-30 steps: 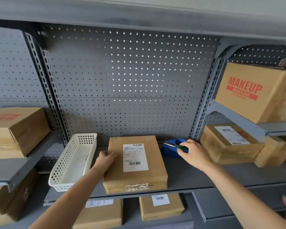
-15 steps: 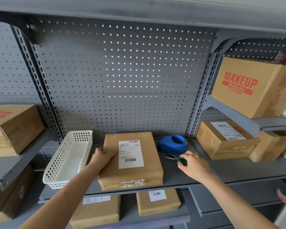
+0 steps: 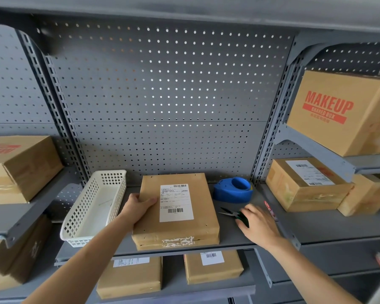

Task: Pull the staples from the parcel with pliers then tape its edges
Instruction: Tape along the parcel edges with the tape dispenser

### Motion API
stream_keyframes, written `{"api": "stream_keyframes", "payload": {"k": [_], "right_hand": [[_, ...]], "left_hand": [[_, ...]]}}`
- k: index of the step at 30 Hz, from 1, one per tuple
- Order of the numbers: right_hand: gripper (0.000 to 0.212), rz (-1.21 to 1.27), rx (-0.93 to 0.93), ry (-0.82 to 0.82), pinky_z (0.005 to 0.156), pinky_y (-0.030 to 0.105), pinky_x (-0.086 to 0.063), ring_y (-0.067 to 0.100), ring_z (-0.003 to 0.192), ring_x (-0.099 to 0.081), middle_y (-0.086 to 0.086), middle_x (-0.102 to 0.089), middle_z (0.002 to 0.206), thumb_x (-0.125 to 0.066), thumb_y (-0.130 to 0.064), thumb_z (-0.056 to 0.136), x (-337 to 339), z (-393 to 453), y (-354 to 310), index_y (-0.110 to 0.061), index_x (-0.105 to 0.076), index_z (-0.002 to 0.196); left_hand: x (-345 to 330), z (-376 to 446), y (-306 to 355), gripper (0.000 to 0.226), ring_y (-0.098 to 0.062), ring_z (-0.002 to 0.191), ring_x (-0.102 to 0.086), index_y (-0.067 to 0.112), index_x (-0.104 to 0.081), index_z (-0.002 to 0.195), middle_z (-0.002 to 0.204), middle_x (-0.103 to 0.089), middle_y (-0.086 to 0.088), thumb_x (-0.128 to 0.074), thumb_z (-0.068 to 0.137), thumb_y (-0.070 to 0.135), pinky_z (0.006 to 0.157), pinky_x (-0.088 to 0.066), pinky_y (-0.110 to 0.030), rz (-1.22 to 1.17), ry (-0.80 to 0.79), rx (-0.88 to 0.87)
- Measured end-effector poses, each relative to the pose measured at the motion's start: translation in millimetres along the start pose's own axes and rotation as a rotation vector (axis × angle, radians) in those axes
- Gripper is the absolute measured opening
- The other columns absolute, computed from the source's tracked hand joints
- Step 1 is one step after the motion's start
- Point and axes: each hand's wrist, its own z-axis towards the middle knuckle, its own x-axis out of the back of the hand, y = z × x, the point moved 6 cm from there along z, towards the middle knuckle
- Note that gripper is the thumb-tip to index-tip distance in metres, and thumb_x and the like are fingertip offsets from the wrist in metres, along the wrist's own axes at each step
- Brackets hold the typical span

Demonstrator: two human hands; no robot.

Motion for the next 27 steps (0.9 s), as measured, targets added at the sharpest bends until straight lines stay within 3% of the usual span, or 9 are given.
{"api": "stream_keyframes", "payload": {"k": [10, 14, 16, 22, 27], "right_hand": [[0.045, 0.030, 0.030, 0.093, 0.080, 0.033, -0.057, 0.017, 0.098, -0.065, -0.007, -0.064, 0.112, -0.061, -0.054, 0.095, -9, -8, 3, -0.019, -0.073, 0.121], [0.055, 0.077, 0.025, 0.088, 0.091, 0.033, -0.057, 0.018, 0.111, -0.066, -0.005, -0.066, 0.125, -0.061, -0.058, 0.096, -6, -7, 3, -0.018, -0.068, 0.133], [0.052, 0.138, 0.004, 0.126, 0.093, 0.034, -0.058, 0.018, 0.115, -0.066, -0.003, -0.067, 0.127, -0.064, -0.052, 0.097, 2, -2, 3, -0.016, -0.066, 0.135], [0.034, 0.225, -0.002, 0.288, 0.084, 0.033, -0.058, 0.023, 0.103, -0.069, 0.004, -0.069, 0.113, -0.074, -0.023, 0.094, 35, 31, 3, -0.008, -0.066, 0.124], [0.045, 0.154, 0.018, 0.167, 0.095, 0.037, -0.056, 0.025, 0.114, -0.065, 0.007, -0.066, 0.123, -0.070, -0.036, 0.096, 32, 65, 3, -0.008, -0.062, 0.130]], "left_hand": [[0, -3, -1, 0.091, -0.027, 0.101, -0.069, 0.017, -0.037, 0.147, 0.121, -0.064, -0.007, -0.081, 0.077, 0.056, 0.091, -0.060, -0.050, -0.002, 0.001, -0.001], [1, -4, 0, 0.090, -0.027, 0.101, -0.069, 0.017, -0.037, 0.146, 0.121, -0.064, -0.007, -0.080, 0.077, 0.057, 0.091, -0.060, -0.050, 0.004, 0.005, -0.002], [1, -3, -1, 0.091, -0.027, 0.101, -0.069, 0.017, -0.037, 0.145, 0.120, -0.065, -0.006, -0.081, 0.076, 0.057, 0.090, -0.060, -0.050, -0.002, 0.002, -0.002], [0, -6, 1, 0.089, -0.027, 0.101, -0.069, 0.016, -0.037, 0.147, 0.121, -0.064, -0.007, -0.080, 0.079, 0.054, 0.090, -0.060, -0.050, 0.001, 0.004, 0.003], [1, -7, 4, 0.089, -0.026, 0.102, -0.068, 0.015, -0.036, 0.148, 0.124, -0.063, -0.008, -0.080, 0.080, 0.053, 0.091, -0.059, -0.049, 0.028, 0.015, 0.003]]}}
